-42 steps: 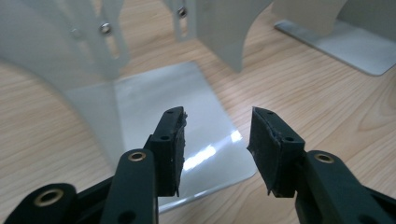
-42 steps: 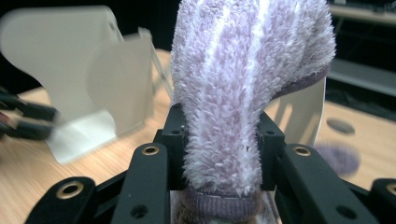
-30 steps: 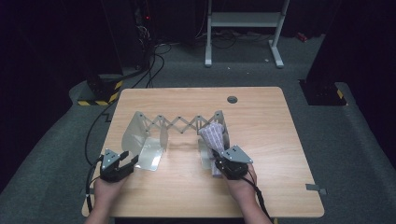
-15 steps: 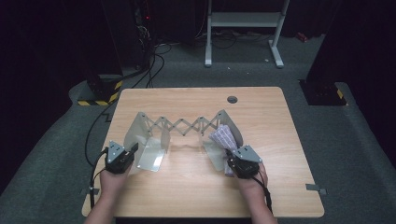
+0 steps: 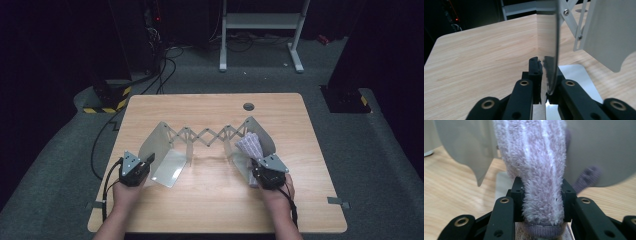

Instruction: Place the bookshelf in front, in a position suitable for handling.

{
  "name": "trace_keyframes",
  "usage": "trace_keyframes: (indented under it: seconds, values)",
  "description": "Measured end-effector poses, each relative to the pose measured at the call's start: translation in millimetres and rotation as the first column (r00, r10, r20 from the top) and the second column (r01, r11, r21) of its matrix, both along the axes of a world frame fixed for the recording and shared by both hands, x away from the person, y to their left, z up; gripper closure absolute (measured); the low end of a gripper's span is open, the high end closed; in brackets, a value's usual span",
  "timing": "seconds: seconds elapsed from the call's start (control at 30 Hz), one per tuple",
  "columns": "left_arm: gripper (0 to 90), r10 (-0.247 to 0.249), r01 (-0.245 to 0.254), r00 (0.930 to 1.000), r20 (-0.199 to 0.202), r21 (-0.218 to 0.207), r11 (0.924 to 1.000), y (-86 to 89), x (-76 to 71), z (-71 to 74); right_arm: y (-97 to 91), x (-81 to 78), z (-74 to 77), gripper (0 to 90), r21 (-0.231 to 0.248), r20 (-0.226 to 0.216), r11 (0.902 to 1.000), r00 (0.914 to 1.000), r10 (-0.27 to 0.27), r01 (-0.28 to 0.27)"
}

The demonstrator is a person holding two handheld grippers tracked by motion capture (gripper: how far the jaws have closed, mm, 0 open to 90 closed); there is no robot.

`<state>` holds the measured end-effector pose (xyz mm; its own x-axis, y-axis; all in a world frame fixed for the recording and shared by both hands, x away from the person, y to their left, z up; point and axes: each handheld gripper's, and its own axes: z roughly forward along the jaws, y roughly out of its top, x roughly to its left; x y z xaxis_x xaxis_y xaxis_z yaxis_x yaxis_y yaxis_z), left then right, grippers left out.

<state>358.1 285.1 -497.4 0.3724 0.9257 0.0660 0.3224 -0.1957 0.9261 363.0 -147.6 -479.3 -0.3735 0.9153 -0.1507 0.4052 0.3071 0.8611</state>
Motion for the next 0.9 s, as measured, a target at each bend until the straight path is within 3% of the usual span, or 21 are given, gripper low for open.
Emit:
trace_keyframes:
  seconds: [0.1, 0.13, 0.17, 0.33, 0.53, 0.6, 0.67, 0.7, 0.9]
  values:
    - [76.1, 0.020, -0.020, 0.9997, -0.011, -0.011, 0.9997, 1.4, 1.0, -1.5, 11.4, -0.5, -3.2, 65.8, -0.014, -0.016, 0.9995, 0.9995, 0.028, -0.029]
    - [68.1, 0.003, -0.004, 0.9986, -0.053, -0.018, 0.9998, 2.4, -0.4, -4.5, 17.2, 0.2, -6.4, 65.8, -0.025, -0.027, 0.9991, 0.9990, 0.034, -0.035]
    - [64.9, 0.003, -0.004, 0.9986, -0.053, -0.018, 0.9998, 2.4, -0.4, -4.5, 17.2, 0.2, -6.4, 65.8, -0.025, -0.027, 0.9991, 0.9990, 0.034, -0.035]
    - [58.5, -0.001, 0.004, 0.9904, -0.138, 0.022, 0.9998, 0.8, -20.8, -15.8, 30.8, 8.3, -16.8, 65.9, -0.052, -0.068, 0.9984, 0.9975, 0.020, -0.023]
    - [56.6, -0.015, 0.020, 0.9892, -0.146, 0.034, 0.9992, -9.3, -36.0, -16.7, 40.3, 19.3, -21.9, 65.9, -0.090, -0.070, 0.9959, 0.9975, -0.010, 0.004]
    - [56.7, -0.052, 0.058, 0.9886, -0.141, 0.039, 0.9976, -17.2, -39.8, -18.3, 44.0, 23.9, -21.2, 65.9, -0.096, -0.062, 0.9953, 0.9981, -0.006, 0.000]
    - [56.7, -0.092, 0.104, 0.9876, -0.127, 0.088, 0.9907, -29.9, -44.2, -20.1, 45.0, 24.9, -20.9, 66.0, -0.098, -0.059, 0.9952, 0.9982, -0.004, -0.001]
    - [56.7, -0.118, 0.129, 0.9856, -0.121, 0.092, 0.9873, -36.9, -46.0, -19.7, 47.5, 26.7, -20.0, 66.1, -0.108, -0.054, 0.9941, 0.9985, -0.006, 0.000]
    - [55.3, -0.164, 0.172, 0.9813, -0.101, 0.081, 0.9817, -40.5, -48.0, -17.8, 51.5, 29.1, -6.0, 66.5, -0.092, -0.019, 0.9957, 0.9998, -0.012, 0.010]
